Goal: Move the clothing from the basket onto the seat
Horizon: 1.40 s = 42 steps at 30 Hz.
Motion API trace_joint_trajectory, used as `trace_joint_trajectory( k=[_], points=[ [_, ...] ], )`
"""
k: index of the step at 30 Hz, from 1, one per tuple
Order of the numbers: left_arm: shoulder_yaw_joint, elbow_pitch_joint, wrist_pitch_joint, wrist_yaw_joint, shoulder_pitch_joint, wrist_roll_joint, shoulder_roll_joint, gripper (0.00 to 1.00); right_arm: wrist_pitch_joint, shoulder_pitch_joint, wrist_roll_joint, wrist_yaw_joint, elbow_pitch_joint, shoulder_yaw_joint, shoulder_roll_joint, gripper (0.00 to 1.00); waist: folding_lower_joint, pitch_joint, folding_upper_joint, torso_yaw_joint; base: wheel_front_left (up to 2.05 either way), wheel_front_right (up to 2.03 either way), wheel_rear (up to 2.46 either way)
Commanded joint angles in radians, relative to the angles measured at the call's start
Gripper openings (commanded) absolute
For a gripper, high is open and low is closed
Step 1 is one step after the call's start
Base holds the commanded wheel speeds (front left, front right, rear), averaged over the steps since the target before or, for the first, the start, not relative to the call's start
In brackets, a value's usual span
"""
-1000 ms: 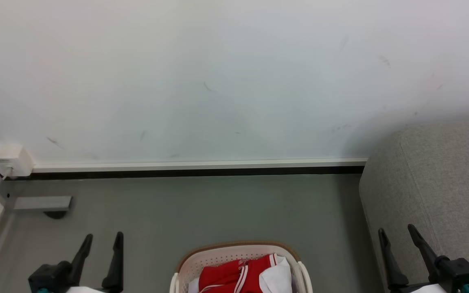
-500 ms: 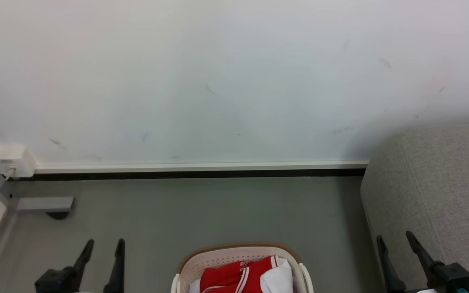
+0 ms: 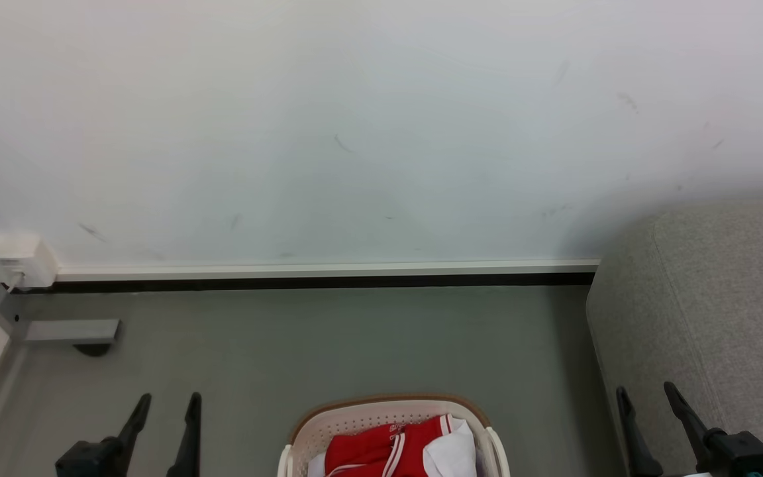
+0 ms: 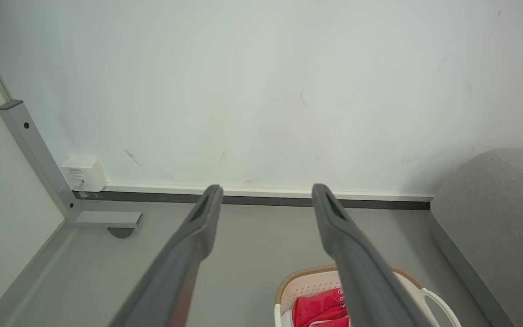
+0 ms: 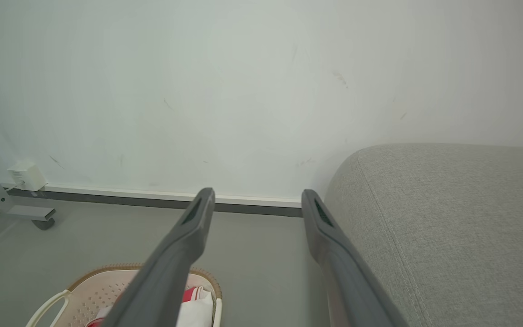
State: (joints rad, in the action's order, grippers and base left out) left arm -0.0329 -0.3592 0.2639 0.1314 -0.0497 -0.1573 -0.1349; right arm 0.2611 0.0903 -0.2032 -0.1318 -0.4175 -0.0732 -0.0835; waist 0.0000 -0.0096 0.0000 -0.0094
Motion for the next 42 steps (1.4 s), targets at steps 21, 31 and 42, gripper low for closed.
trace_joint_trajectory(
  k=[21,31,42],
  points=[
    [0.092,-0.016,0.001,0.0,-0.081,-0.053,-0.033,1.0,0.003,0.056,-0.014,0.002,0.067,-0.016,0.004,1.0,0.0,0.07,0.0,-0.098,0.0,0.0,0.0],
    [0.358,-0.248,-0.03,0.0,-0.27,-0.105,-0.107,1.0,0.003,0.109,0.006,0.002,0.153,-0.037,0.017,1.0,0.0,0.194,0.0,-0.217,0.0,0.0,0.0],
    [0.689,-0.412,-0.162,-0.001,-0.416,-0.254,-0.194,1.0,0.003,0.15,0.011,0.002,0.263,-0.053,0.034,1.0,0.0,0.367,0.0,-0.32,0.0,0.0,0.0]
  ],
)
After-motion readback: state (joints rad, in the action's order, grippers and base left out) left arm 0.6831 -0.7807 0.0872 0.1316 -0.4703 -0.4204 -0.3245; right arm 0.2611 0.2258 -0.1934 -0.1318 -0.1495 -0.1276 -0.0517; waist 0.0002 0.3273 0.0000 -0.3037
